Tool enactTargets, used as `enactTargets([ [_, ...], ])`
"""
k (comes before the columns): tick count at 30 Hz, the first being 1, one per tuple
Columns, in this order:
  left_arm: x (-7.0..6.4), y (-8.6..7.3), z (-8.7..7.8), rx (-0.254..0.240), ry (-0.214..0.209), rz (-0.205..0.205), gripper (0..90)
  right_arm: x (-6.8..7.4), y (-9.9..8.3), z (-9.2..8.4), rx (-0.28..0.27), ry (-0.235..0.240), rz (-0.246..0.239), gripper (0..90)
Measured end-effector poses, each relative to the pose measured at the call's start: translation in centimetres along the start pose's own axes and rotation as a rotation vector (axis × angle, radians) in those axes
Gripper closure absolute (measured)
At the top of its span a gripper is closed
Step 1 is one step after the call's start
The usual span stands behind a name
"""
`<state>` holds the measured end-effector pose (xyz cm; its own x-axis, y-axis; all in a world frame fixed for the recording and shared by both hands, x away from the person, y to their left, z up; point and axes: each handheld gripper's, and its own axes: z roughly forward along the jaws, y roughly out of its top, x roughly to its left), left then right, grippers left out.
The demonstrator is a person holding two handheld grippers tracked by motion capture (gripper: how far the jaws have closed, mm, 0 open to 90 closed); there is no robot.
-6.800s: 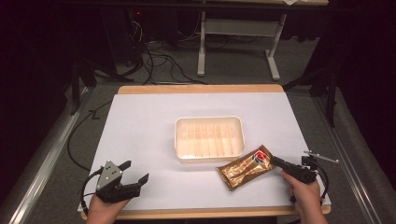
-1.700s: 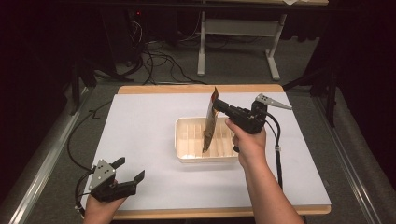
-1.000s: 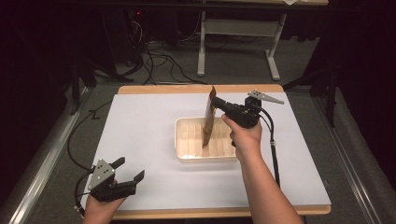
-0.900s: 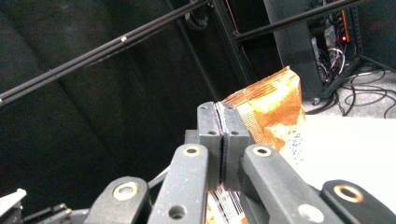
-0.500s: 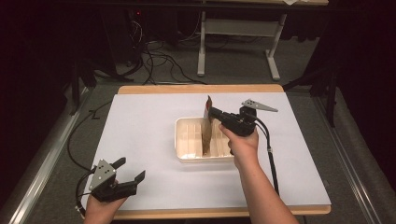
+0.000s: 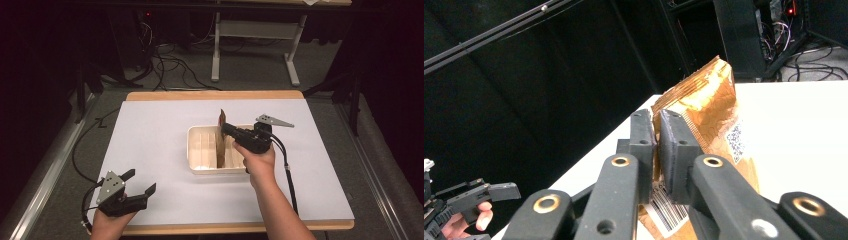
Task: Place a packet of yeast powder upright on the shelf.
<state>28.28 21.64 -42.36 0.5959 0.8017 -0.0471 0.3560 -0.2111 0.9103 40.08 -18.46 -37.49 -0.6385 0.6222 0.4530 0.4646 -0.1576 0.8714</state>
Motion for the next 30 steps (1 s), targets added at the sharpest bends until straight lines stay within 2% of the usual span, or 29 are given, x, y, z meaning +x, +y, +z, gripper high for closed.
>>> enactTargets([
  [3,0.2,0.0,0.1,0.005,0.002,0.000,15.5,0.2,0.3,-0.2,-0.001,-0.010,-0.006,74.4],
  [4,0.2,0.0,0.1,0.005,0.002,0.000,15.5,0.2,0.3,-0.2,-0.001,-0.010,-0.006,74.4],
  [5,0.2,-0.1,0.1,0.006,0.003,0.000,15.5,0.5,0.5,-0.3,0.005,-0.020,-0.025,68.8],
  [6,0.2,-0.1,0.1,0.008,0.004,0.000,15.5,0.5,0.5,-0.3,0.005,-0.020,-0.025,68.8],
  [7,0.2,-0.1,0.1,0.009,0.006,0.001,15.5,0.7,0.6,-0.4,0.007,-0.030,-0.035,62.8],
  [9,0.1,-0.1,0.1,0.009,0.005,0.002,15.5,0.9,0.7,-0.5,0.008,-0.035,-0.039,59.9],
  [10,0.1,0.0,0.1,0.008,0.006,0.007,15.5,1.1,0.9,-0.7,0.007,-0.046,-0.044,53.6],
  [12,0.0,-0.1,0.1,0.008,0.005,0.008,15.5,1.2,1.0,-0.8,0.009,-0.050,-0.046,50.7],
  [13,0.0,-0.1,0.1,0.012,0.004,0.009,15.5,1.4,1.2,-1.0,0.007,-0.063,-0.053,44.7],
  [14,0.0,-0.1,0.1,0.012,0.004,0.009,15.5,1.4,1.2,-1.0,0.007,-0.063,-0.053,44.7],
  [16,0.1,-0.1,0.2,0.014,0.002,0.006,15.5,1.8,1.3,-1.3,0.003,-0.070,-0.070,38.3],
  [19,0.1,-0.1,0.3,0.014,0.001,0.004,15.5,1.9,1.4,-1.6,0.006,-0.093,-0.082,32.8],
  [23,0.2,-0.2,0.3,0.018,0.002,0.003,15.5,2.0,1.5,-1.8,0.014,-0.104,-0.089,30.2],
  [30,0.3,-0.1,0.5,0.011,-0.004,-0.010,15.5,2.5,1.5,-2.5,0.036,-0.135,-0.134,24.0],
])
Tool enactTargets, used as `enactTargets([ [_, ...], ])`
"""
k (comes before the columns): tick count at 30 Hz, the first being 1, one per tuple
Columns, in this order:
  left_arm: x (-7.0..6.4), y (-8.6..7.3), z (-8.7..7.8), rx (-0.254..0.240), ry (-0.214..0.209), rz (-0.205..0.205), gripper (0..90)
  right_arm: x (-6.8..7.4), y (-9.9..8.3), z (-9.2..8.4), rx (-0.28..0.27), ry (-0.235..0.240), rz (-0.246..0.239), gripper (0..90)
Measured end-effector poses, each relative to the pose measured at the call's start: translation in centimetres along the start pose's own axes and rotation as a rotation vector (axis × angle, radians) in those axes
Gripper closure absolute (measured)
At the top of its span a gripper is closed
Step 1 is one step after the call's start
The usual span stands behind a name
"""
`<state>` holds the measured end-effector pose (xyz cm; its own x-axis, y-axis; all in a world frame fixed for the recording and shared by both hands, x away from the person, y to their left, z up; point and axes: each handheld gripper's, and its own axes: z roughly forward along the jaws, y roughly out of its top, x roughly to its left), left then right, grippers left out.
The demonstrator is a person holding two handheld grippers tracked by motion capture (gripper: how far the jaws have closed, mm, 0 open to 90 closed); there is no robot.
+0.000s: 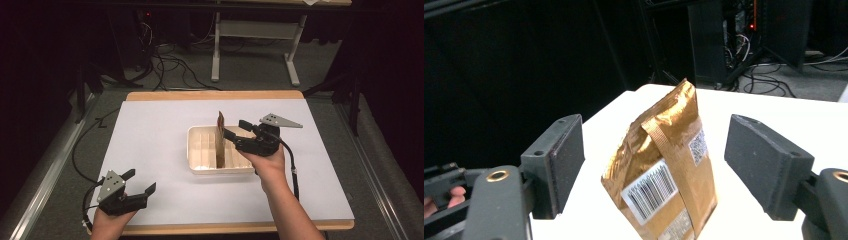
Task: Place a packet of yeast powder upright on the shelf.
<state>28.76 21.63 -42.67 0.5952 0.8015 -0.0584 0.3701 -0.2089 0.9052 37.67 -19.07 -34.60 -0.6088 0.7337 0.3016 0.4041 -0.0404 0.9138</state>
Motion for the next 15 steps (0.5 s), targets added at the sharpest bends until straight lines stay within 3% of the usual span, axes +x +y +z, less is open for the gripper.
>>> enactTargets([
  [7,-0.3,0.2,0.5,0.005,-0.013,0.017,15.5,0.1,-0.3,-1.1,0.015,-0.027,-0.025,22.4],
  [15,-0.1,0.2,0.7,0.013,-0.021,0.014,15.5,-0.8,-1.6,-3.9,0.049,-0.097,-0.071,18.7],
])
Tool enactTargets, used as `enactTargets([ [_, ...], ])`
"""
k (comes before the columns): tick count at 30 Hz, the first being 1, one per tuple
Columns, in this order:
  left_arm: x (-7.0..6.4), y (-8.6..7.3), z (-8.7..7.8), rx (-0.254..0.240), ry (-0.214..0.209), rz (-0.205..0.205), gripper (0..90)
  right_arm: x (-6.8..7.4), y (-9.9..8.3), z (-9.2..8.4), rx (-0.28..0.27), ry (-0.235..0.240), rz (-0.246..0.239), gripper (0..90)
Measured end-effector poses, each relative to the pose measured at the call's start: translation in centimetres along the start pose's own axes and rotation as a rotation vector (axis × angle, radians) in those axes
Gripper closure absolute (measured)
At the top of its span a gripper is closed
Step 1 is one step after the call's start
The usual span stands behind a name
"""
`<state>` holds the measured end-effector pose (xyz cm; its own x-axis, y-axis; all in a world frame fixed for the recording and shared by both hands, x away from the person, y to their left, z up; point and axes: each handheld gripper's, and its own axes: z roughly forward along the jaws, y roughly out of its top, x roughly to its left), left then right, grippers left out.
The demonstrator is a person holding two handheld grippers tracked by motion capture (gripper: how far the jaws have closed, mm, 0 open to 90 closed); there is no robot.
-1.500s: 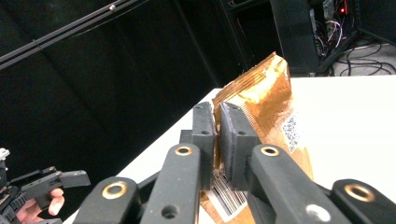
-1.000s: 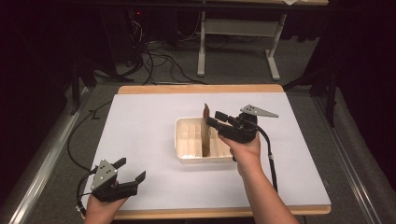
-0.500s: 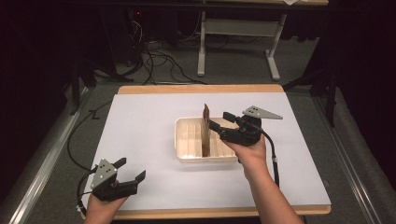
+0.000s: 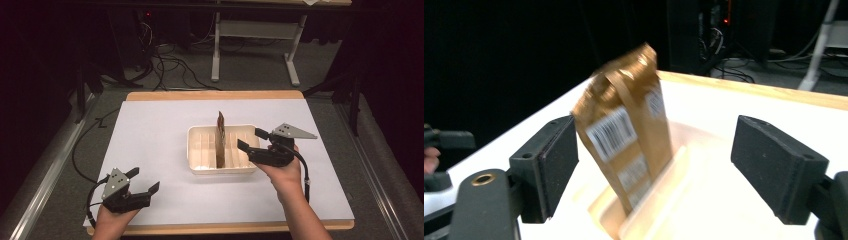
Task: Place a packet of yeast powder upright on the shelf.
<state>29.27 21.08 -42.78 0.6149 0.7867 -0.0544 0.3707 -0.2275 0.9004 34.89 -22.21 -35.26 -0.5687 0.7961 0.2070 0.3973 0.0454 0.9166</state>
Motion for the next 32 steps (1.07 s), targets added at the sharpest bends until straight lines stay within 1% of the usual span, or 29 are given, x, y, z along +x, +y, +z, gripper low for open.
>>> enactTargets([
  [1,0.0,0.0,0.0,0.000,0.000,0.000,15.5,0.0,0.0,0.0,0.000,0.000,0.000,18.7],
  [2,0.0,0.0,0.0,0.000,0.000,-0.001,15.5,-0.5,-0.6,-0.6,0.008,-0.021,-0.003,17.3],
  [6,-0.2,0.1,0.1,0.005,0.003,0.008,15.5,-1.7,-1.8,-2.2,0.020,-0.072,-0.012,15.5],
  [7,-0.2,0.1,0.1,0.005,0.003,0.008,15.5,-1.7,-1.8,-2.2,0.020,-0.072,-0.012,15.5],
  [8,-0.3,0.1,0.0,0.007,0.004,0.012,15.5,-2.4,-2.7,-3.2,0.026,-0.102,-0.008,15.4],
  [9,-0.4,0.1,0.1,0.012,0.007,0.017,15.5,-2.7,-3.0,-3.5,0.028,-0.112,-0.007,15.2],
  [12,-0.4,0.1,0.1,0.017,0.012,0.019,15.5,-3.9,-4.3,-4.9,0.042,-0.165,0.005,14.5],
  [15,-0.3,0.0,0.2,0.030,0.016,0.015,15.5,-5.2,-5.7,-6.3,0.058,-0.216,0.020,11.8],
  [17,-0.3,-0.1,0.2,0.037,0.017,0.018,15.6,-6.0,-6.7,-7.3,0.067,-0.246,0.033,9.5],
  [18,-0.3,-0.2,0.3,0.045,0.020,0.016,15.6,-6.0,-6.7,-7.3,0.067,-0.246,0.033,9.5],
  [19,-0.2,-0.2,0.4,0.058,0.023,0.016,16.1,-6.3,-7.2,-7.8,0.072,-0.263,0.035,8.4],
  [20,-0.2,-0.4,0.6,0.083,0.020,0.017,17.0,-7.0,-8.5,-9.0,0.075,-0.297,0.036,8.2],
  [21,-0.2,-0.4,0.6,0.083,0.020,0.017,17.0,-7.0,-8.5,-9.0,0.075,-0.297,0.036,8.2],
  [22,-0.2,-0.5,0.6,0.095,0.021,0.019,17.0,-7.3,-10.8,-10.1,0.075,-0.349,0.031,8.3],
  [23,-0.3,-0.5,0.8,0.102,0.020,0.018,17.0,-7.7,-11.6,-10.3,0.118,-0.349,0.035,8.2],
  [24,-0.3,-0.5,0.9,0.101,0.020,0.016,17.0,-8.1,-11.9,-10.3,0.153,-0.346,0.058,7.5],
  [25,-0.3,-0.5,0.9,0.101,0.020,0.016,17.0,-8.4,-12.1,-10.5,0.149,-0.355,0.073,8.2],
  [26,-0.5,-0.5,1.0,0.105,0.019,0.017,17.0,-8.7,-12.2,-10.5,0.145,-0.359,0.074,8.5],
  [28,-0.7,-0.5,1.1,0.108,0.019,0.020,16.9,-8.9,-12.3,-10.4,0.145,-0.359,0.097,8.7],
  [32,-0.9,-0.5,1.1,0.106,0.019,0.020,16.9,-8.7,-12.3,-10.1,0.149,-0.355,0.080,9.6],
])
